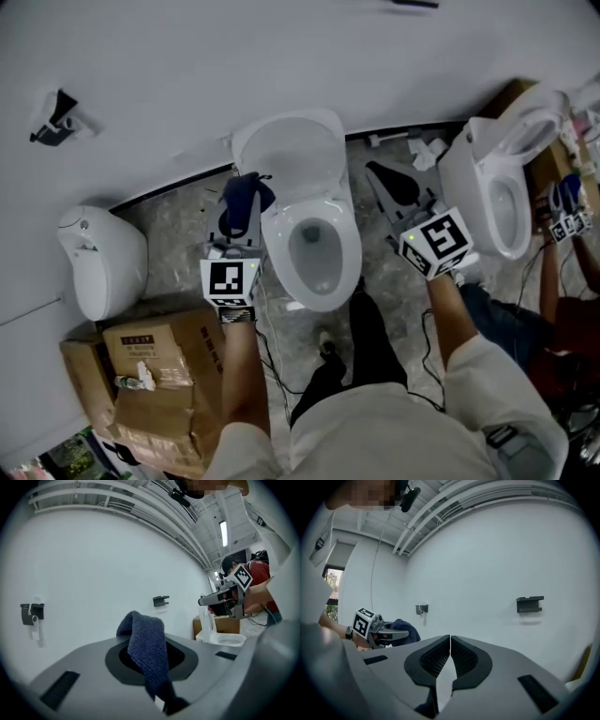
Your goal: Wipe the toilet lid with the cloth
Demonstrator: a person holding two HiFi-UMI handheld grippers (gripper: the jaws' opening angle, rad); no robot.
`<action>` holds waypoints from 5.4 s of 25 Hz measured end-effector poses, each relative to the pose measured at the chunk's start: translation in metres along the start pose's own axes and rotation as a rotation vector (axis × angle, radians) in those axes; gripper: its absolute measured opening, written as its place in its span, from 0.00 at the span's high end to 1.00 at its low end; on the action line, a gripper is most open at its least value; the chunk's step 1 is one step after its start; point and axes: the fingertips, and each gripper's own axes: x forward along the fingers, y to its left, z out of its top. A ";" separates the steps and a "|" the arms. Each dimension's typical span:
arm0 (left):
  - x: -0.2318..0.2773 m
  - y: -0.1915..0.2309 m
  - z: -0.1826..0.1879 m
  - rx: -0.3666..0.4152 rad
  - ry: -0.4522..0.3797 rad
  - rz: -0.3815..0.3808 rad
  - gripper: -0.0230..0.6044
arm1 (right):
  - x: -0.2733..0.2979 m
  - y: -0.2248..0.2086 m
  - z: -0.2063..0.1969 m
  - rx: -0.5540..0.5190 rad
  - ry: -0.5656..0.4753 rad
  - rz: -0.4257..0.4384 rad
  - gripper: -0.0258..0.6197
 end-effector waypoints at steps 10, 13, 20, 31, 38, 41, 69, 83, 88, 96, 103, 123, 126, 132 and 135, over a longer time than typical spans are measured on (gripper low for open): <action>0.078 0.041 -0.089 -0.046 0.119 0.017 0.89 | 0.063 -0.023 -0.060 0.016 0.052 0.030 0.91; 0.100 0.054 -0.110 -0.069 0.125 0.043 0.89 | 0.078 -0.033 -0.074 0.031 0.062 0.034 0.91; 0.143 0.069 -0.148 -0.086 0.129 0.091 0.88 | 0.097 -0.055 -0.096 0.070 0.076 0.034 0.91; 0.189 0.053 -0.152 -0.074 0.089 0.101 0.88 | 0.100 -0.078 -0.122 0.106 0.091 0.033 0.91; 0.226 -0.007 -0.132 -0.015 0.039 -0.021 0.88 | 0.086 -0.096 -0.130 0.120 0.099 0.000 0.91; 0.239 -0.036 -0.134 -0.008 0.042 -0.078 0.88 | 0.077 -0.102 -0.134 0.123 0.108 -0.015 0.91; 0.206 -0.001 -0.237 0.000 0.220 -0.001 0.88 | 0.108 -0.088 -0.170 0.132 0.171 0.013 0.91; 0.145 0.075 -0.286 -0.113 0.274 0.178 0.88 | 0.141 -0.059 -0.183 0.138 0.193 0.075 0.91; 0.140 0.077 -0.309 -0.149 0.298 0.196 0.88 | 0.142 -0.056 -0.190 0.148 0.201 0.077 0.91; 0.153 0.050 -0.319 -0.139 0.332 0.174 0.88 | 0.125 -0.074 -0.198 0.153 0.206 0.045 0.91; 0.194 -0.004 -0.299 -0.115 0.266 0.069 0.88 | 0.104 -0.095 -0.204 0.159 0.213 0.007 0.91; 0.271 -0.138 -0.275 -0.050 0.228 -0.169 0.88 | 0.051 -0.137 -0.216 0.201 0.216 -0.070 0.91; 0.270 -0.144 -0.287 -0.058 0.254 -0.178 0.88 | 0.047 -0.135 -0.222 0.210 0.223 -0.070 0.91; 0.258 -0.129 -0.315 -0.089 0.309 -0.150 0.88 | 0.051 -0.133 -0.232 0.216 0.243 -0.067 0.91; 0.248 -0.112 -0.327 -0.102 0.327 -0.118 0.88 | 0.057 -0.133 -0.239 0.214 0.252 -0.059 0.91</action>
